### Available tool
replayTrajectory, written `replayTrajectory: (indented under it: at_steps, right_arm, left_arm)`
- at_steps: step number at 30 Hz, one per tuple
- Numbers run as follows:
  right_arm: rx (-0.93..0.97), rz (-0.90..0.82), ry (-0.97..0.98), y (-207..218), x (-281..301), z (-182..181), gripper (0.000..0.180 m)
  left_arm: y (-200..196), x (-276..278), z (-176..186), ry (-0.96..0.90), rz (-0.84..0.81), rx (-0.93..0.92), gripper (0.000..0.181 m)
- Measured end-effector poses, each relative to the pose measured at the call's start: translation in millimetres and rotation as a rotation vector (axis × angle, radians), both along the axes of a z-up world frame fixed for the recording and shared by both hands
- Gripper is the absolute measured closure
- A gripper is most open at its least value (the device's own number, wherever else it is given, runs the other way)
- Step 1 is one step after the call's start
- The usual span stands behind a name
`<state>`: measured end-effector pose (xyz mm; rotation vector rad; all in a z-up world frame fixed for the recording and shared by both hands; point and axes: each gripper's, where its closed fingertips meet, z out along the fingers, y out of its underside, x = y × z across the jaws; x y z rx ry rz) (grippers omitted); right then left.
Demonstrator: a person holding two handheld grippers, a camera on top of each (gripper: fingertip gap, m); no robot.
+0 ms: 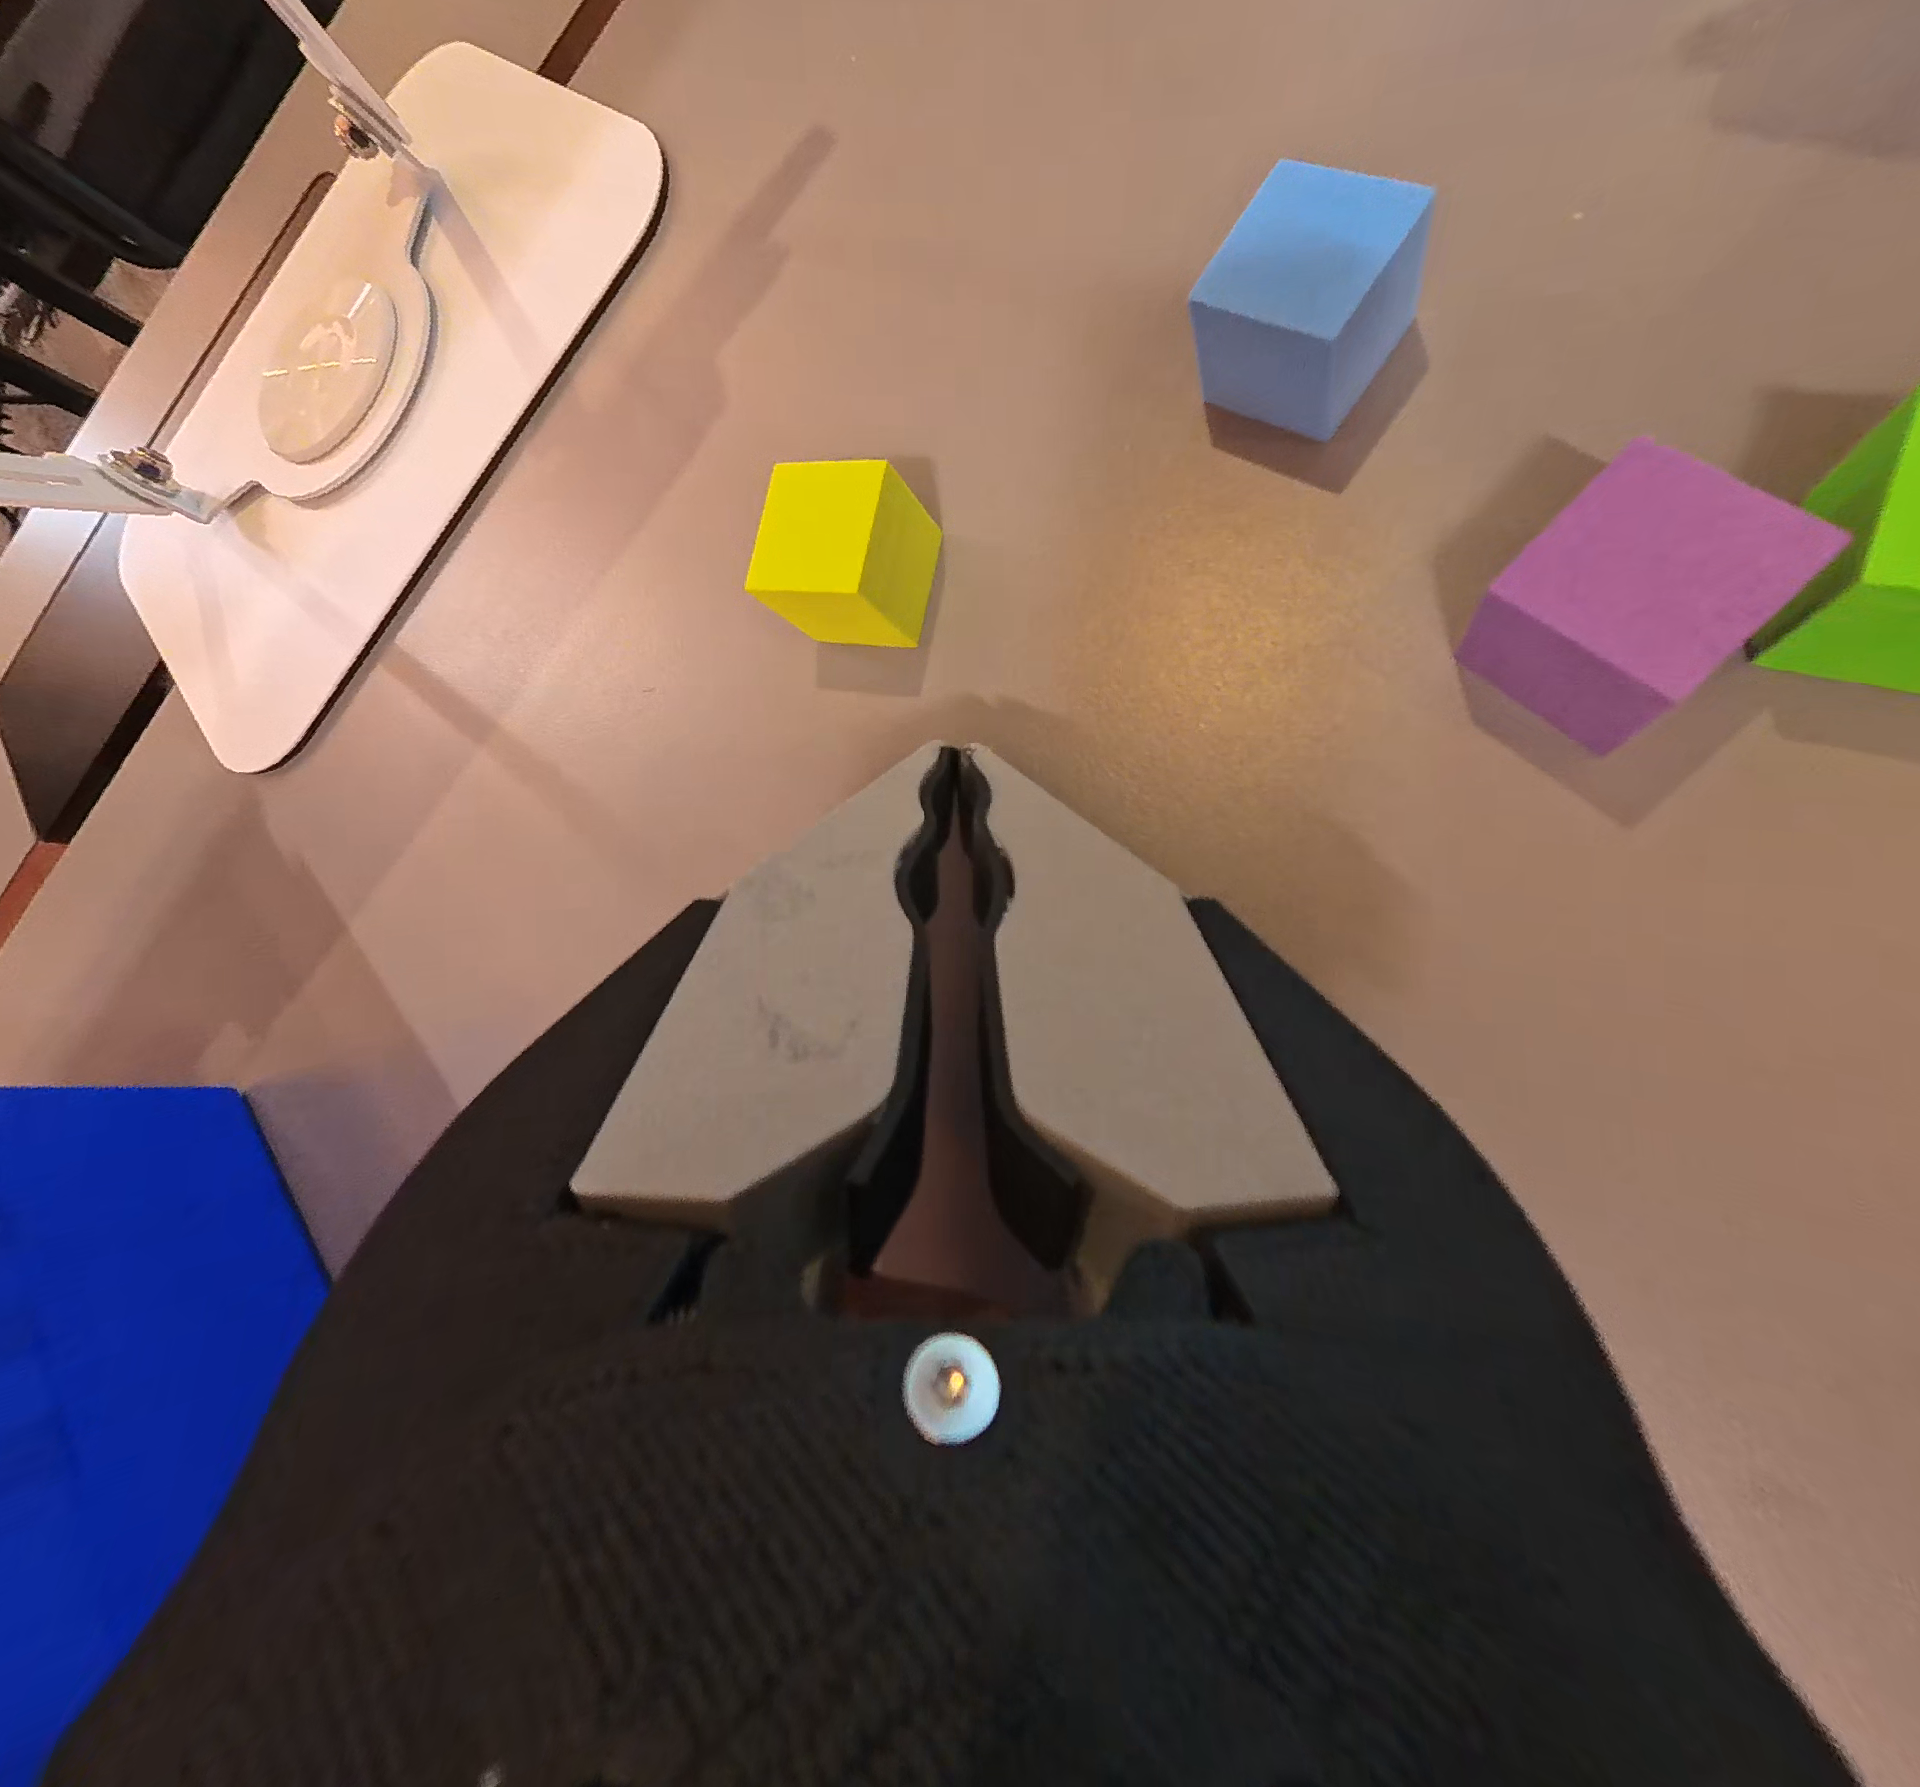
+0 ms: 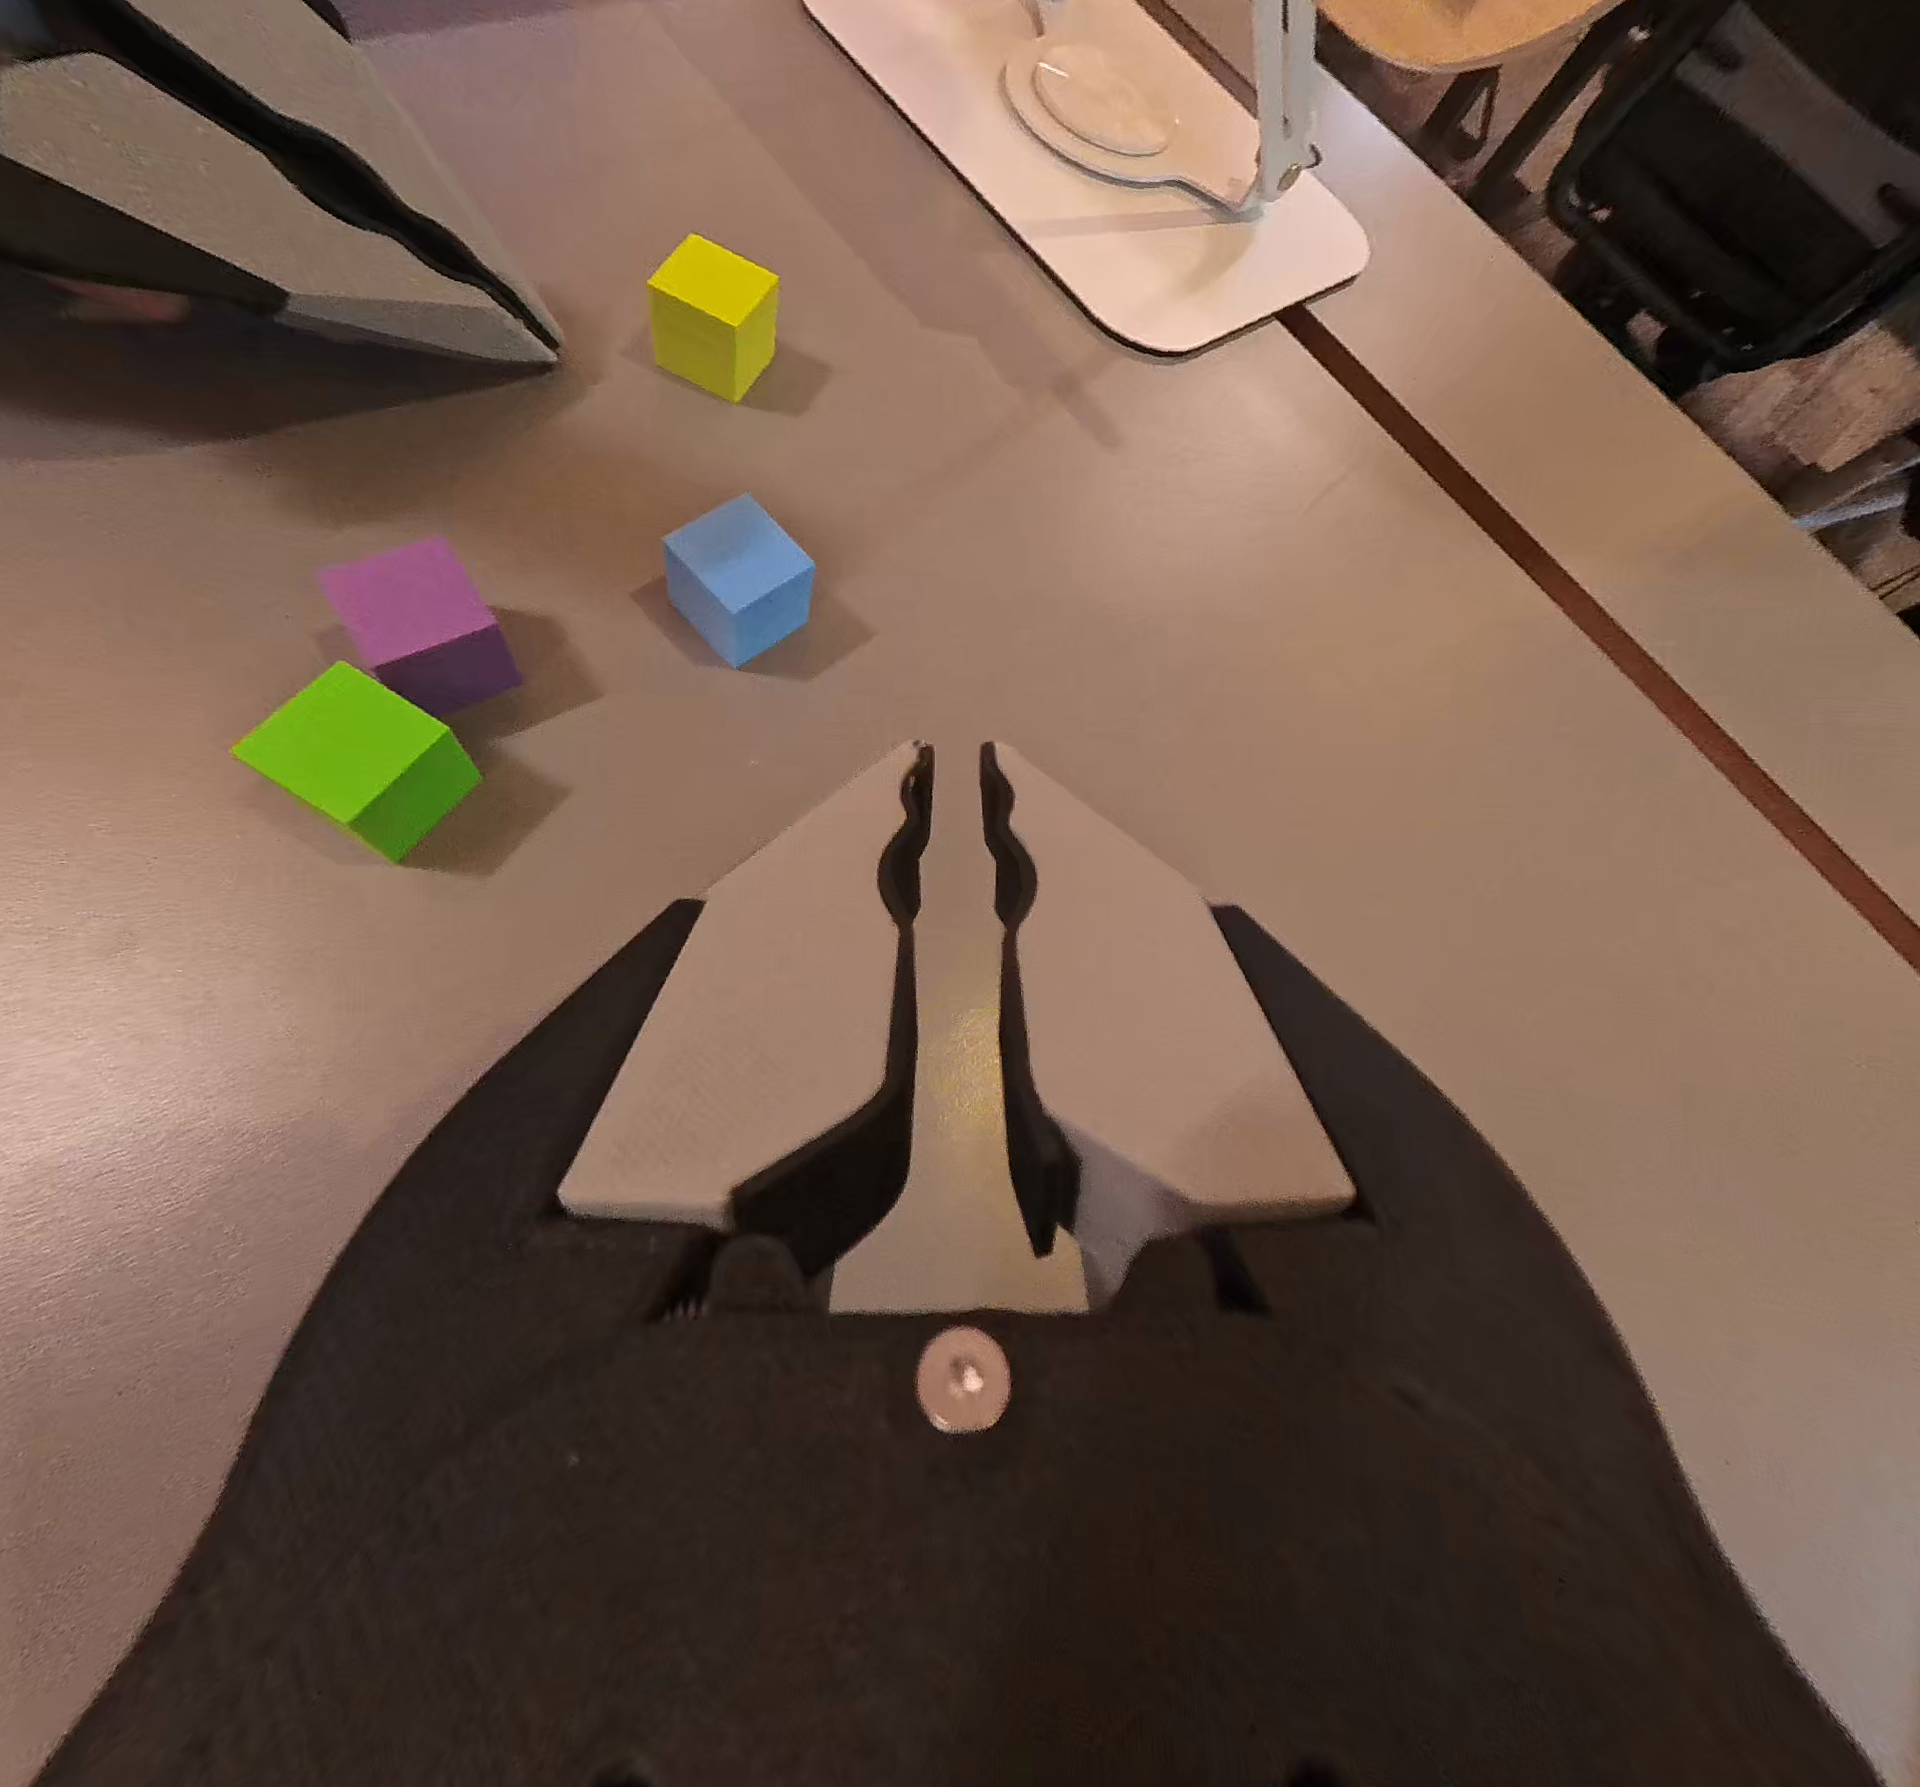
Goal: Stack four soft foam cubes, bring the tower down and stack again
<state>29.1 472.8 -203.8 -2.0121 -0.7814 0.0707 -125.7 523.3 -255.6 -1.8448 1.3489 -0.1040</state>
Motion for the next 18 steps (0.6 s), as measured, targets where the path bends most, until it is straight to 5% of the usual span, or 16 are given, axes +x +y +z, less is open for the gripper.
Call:
replayTrajectory:
  at_steps: [18]
  right_arm:
    - [-0.035, 0.030, -0.003, -1, -15, -20, 0.173]
  left_arm:
    - [1, 1, 0, 0.004, -0.001, 0.022, 0.181]
